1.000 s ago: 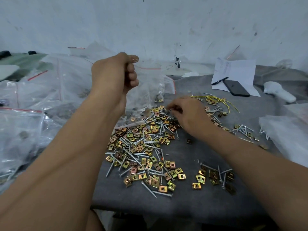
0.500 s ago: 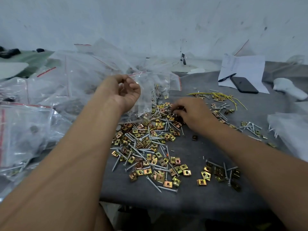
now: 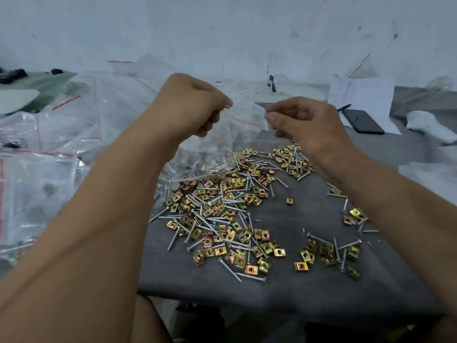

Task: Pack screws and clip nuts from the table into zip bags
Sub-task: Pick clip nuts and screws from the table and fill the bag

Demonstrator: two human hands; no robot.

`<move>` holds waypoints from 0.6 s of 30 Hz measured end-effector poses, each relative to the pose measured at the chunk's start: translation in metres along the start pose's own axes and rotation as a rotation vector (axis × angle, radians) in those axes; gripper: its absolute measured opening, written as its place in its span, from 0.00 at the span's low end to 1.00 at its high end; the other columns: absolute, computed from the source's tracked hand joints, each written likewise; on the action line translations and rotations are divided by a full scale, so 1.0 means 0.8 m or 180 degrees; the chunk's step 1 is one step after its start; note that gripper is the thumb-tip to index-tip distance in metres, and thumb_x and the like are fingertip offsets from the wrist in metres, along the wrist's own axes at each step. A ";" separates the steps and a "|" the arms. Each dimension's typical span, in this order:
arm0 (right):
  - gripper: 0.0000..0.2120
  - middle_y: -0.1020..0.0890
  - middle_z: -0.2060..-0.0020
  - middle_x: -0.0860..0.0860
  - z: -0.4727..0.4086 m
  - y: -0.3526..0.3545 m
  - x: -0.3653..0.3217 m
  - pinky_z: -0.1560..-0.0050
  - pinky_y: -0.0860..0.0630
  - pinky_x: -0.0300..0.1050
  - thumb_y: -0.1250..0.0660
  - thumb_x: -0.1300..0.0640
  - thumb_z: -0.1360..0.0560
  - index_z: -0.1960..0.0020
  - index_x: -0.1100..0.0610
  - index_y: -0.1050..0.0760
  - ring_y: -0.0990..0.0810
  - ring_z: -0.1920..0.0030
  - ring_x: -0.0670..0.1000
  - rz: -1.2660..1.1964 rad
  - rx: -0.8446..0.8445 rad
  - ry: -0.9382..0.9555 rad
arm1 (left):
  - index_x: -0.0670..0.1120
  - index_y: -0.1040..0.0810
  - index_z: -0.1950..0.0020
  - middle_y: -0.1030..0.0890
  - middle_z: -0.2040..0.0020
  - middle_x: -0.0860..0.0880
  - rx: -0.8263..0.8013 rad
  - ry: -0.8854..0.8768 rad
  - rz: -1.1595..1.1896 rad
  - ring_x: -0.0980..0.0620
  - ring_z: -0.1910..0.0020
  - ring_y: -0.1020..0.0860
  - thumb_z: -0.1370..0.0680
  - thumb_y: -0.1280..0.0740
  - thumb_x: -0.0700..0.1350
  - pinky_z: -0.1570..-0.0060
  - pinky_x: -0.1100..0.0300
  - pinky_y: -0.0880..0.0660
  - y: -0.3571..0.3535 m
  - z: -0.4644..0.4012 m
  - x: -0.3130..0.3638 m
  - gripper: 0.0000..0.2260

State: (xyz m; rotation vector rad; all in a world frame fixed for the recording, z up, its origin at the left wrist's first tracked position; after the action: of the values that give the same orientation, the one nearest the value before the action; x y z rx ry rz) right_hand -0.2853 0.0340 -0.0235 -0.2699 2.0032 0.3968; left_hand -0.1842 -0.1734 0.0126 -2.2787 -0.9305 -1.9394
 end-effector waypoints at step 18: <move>0.06 0.15 0.60 0.47 0.039 -0.026 -0.092 0.59 0.22 0.52 0.22 0.57 0.26 0.50 0.49 0.13 0.20 0.61 0.55 0.1141 -0.0549 0.0835 | 0.42 0.11 0.48 0.31 0.74 0.50 -0.0417 -0.0490 0.0290 0.51 0.73 0.37 0.21 0.36 0.34 0.70 0.59 0.38 -0.041 0.015 0.026 0.14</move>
State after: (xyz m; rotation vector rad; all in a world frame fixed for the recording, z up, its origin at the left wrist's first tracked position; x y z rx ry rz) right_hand -0.2193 0.0284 0.0262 -0.0687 2.2836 0.7979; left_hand -0.1866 -0.1331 0.0165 -2.5248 -0.7147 -1.8629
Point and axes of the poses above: each hand's wrist, its own z-axis away from the middle knuckle, its own y-axis out of the back of the hand, x = y × z, the point moved 8 cm from there along -z, towards the middle knuckle
